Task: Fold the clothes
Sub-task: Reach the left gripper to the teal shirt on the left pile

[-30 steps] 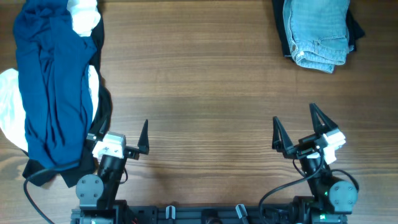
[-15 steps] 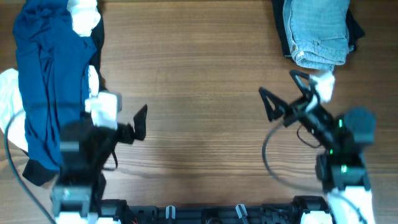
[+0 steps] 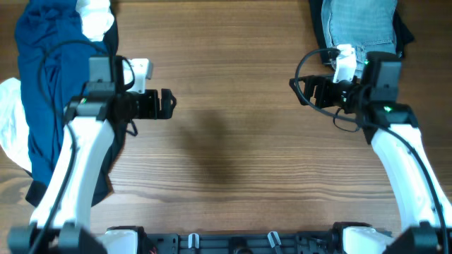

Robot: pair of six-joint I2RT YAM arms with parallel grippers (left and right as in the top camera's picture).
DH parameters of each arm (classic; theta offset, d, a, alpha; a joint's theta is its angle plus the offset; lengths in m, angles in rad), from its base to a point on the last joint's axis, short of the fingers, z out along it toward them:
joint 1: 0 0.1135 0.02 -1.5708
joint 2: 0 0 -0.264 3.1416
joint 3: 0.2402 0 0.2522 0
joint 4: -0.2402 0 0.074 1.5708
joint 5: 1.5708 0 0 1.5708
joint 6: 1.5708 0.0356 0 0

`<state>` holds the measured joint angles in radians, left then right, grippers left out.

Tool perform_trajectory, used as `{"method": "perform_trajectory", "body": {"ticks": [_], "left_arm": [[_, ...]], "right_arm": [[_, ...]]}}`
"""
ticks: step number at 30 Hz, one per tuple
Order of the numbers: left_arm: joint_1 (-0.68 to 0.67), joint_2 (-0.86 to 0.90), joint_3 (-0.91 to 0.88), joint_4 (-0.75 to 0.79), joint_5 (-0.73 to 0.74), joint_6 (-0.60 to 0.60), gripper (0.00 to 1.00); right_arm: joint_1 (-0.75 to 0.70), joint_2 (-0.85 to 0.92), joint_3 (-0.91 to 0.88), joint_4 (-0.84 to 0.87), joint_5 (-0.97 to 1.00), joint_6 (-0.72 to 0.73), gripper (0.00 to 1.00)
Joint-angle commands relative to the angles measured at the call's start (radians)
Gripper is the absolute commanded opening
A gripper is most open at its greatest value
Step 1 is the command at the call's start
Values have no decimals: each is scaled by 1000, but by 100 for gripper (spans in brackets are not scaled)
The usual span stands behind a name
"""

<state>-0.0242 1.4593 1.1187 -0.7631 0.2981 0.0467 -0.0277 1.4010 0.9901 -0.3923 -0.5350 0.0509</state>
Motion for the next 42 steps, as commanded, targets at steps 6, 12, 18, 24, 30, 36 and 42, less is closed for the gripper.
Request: {"method": "perform_trajectory", "body": {"ticks": [6, 12, 18, 24, 30, 36, 42], "left_arm": [[130, 113, 15, 25, -72, -96, 100], [348, 116, 15, 76, -201, -147, 100], [491, 180, 15, 167, -241, -130, 96], [528, 283, 15, 159, -248, -130, 85], [526, 320, 14, 125, -247, -130, 71], [526, 319, 14, 85, -248, -130, 55], [526, 320, 13, 27, -248, -130, 54]], "right_arm": [[4, 101, 19, 6, -23, 27, 100], [4, 101, 19, 24, -23, 29, 100], [4, 101, 19, 53, -22, 31, 100], [4, 101, 19, 55, -22, 31, 100], [4, 101, 19, 55, -3, 31, 100], [4, 101, 19, 55, -3, 31, 100], [4, 101, 18, 37, -3, 31, 100]]}}
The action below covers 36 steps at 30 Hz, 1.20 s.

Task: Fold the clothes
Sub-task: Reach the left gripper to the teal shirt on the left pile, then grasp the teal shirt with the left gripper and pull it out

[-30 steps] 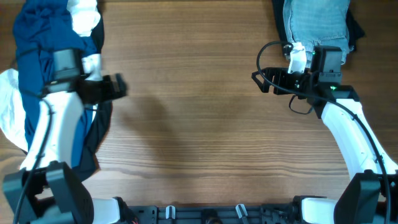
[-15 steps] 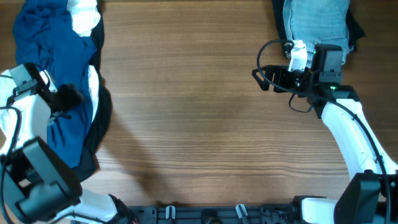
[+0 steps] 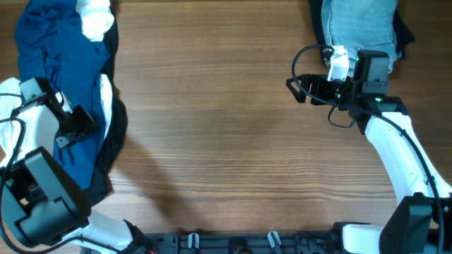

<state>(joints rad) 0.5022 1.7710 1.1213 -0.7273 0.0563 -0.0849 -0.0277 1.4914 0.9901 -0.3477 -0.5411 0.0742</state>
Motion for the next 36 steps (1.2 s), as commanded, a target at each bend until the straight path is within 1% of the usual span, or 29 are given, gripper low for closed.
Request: {"method": "perform_trajectory", "body": {"ticks": [1, 3, 5, 9, 13, 15, 23, 31, 33, 34, 35, 36], "left_arm": [[-1, 9, 10, -16, -6, 2, 57], [-1, 9, 10, -32, -6, 2, 59], [-1, 9, 10, -47, -6, 2, 59], [-1, 9, 10, -56, -25, 1, 54], [-1, 10, 10, -56, -24, -2, 54], [-1, 10, 10, -55, -24, -3, 50], [-1, 18, 8, -49, -25, -29, 44], [-1, 94, 8, -48, -24, -33, 41], [-1, 105, 8, -48, -24, -36, 38], [-1, 107, 8, -48, -24, -36, 33], [-1, 107, 8, -48, -24, -36, 26], [-1, 107, 8, -48, -24, -36, 13]], "right_arm": [[4, 11, 18, -8, 3, 6, 100], [4, 11, 18, -4, 3, 6, 100], [4, 11, 18, -4, 3, 7, 100], [4, 11, 18, -8, 3, 7, 100], [4, 11, 18, -10, 3, 7, 100], [4, 11, 18, -9, 3, 7, 100], [4, 11, 18, -35, 3, 6, 100], [4, 10, 18, -34, 3, 5, 100], [4, 11, 18, -33, 3, 6, 100], [4, 11, 18, -32, 3, 6, 100], [4, 11, 18, -32, 3, 6, 100], [4, 11, 18, -31, 3, 6, 99]]}}
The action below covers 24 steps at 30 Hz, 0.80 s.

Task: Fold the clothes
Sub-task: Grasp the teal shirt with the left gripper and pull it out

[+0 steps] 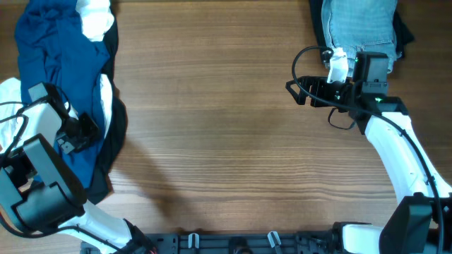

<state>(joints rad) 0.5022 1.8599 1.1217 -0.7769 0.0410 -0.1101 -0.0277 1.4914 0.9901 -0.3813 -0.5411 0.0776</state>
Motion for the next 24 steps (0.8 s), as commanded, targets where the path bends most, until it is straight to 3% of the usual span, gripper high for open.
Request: {"method": "perform_trajectory", "body": {"ticks": [1, 10, 19, 24], "left_arm": [[-1, 18, 8, 2, -9, -11, 6], [-1, -32, 52, -21, -5, -37, 4], [-1, -200, 275, -190, 81, -37, 4], [-1, -307, 298, -204, 81, -36, 8]], "right_arm": [[4, 11, 18, 3, 3, 3, 100], [4, 11, 18, 14, 3, 4, 100], [4, 11, 18, 22, 3, 4, 100], [4, 11, 18, 22, 3, 4, 100]]}}
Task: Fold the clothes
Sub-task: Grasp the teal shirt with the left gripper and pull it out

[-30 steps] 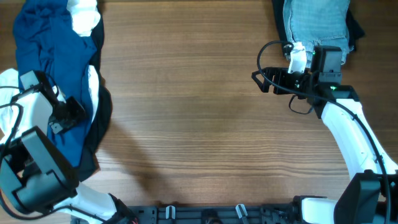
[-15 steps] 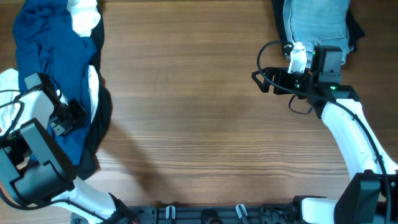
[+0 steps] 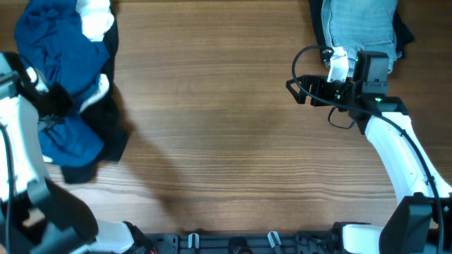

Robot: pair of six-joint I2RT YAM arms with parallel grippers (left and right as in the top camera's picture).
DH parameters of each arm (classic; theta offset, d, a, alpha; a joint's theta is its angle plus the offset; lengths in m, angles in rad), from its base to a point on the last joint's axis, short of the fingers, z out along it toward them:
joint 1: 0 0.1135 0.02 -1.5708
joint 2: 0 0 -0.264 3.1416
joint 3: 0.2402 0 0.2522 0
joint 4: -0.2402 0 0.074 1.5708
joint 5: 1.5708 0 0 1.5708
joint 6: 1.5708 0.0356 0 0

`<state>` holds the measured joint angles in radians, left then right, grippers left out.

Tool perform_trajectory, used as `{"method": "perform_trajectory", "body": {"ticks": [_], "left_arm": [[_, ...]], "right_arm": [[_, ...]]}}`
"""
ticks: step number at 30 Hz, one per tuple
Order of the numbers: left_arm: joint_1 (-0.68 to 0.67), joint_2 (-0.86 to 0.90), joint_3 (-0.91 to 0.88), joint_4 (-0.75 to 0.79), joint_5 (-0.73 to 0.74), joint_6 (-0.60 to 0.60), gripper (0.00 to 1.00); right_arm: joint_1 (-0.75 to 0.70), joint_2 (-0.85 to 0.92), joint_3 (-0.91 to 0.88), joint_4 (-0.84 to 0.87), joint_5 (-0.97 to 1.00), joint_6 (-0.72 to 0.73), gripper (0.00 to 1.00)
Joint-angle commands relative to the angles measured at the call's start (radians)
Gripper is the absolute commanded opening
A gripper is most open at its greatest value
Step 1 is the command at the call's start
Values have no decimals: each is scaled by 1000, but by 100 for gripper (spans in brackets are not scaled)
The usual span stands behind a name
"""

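Observation:
A heap of clothes lies at the table's left edge: a blue garment [image 3: 53,35], a white piece [image 3: 95,20] at its top, and a dark garment [image 3: 109,127] along its right side. My left gripper [image 3: 55,104] is sunk in the blue fabric, which is bunched up around it, and it looks shut on the cloth. A folded pair of light denim jeans [image 3: 357,25] lies at the back right. My right gripper [image 3: 291,90] hovers open just in front and to the left of the jeans, holding nothing.
A dark cloth [image 3: 402,32] pokes out from under the jeans at the right edge. Bare wooden tabletop [image 3: 212,120] spans the middle between the two arms. Black mounts run along the front edge [image 3: 233,243].
My left arm has shifted up and to the left. The blue garment's lower part has gathered upward and bunched under the gripper. The right arm has not moved.
First both grippers hovered over the bare table, the left one beside the heap. The left arm then swung out over the left edge onto the blue garment and stayed there. Now the cloth is drawn up around it. The right gripper has only edged slightly toward the jeans.

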<state>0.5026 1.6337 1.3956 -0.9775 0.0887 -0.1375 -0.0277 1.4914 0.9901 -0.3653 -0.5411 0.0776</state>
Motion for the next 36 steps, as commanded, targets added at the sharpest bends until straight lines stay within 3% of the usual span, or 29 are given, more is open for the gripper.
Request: {"method": "perform_trajectory", "body": {"ticks": [1, 4, 7, 9, 12, 17, 19, 24, 26, 29, 36], "left_arm": [[-1, -92, 24, -4, 34, -9, 16], [-1, -103, 24, -4, 34, -9, 23], [-1, -97, 24, -11, 34, -9, 24], [-1, -96, 24, -15, 34, -9, 8], [-2, -96, 24, -16, 34, -9, 4], [-2, -87, 0, -52, 34, -9, 38], [-2, -77, -37, -48, 34, -9, 47], [-2, -37, -147, -40, 97, -9, 50], [-10, -27, -200, -28, 138, -8, 56], [-42, -27, -262, -13, 189, 2, 56], [-172, -27, -385, 174, 70, -19, 57]], "right_arm": [[4, 11, 18, 6, 3, 4, 100], [4, 11, 18, 6, 3, 4, 100], [4, 11, 18, 5, 3, 4, 100], [4, 11, 18, 5, 3, 4, 100], [4, 11, 18, 5, 3, 5, 100], [4, 11, 18, 5, 3, 4, 100], [4, 11, 18, 6, 3, 4, 100], [4, 11, 18, 6, 3, 3, 100], [4, 11, 18, 8, 3, 4, 100], [4, 11, 18, 14, 3, 4, 100], [4, 11, 18, 60, 2, 76, 100]]}}
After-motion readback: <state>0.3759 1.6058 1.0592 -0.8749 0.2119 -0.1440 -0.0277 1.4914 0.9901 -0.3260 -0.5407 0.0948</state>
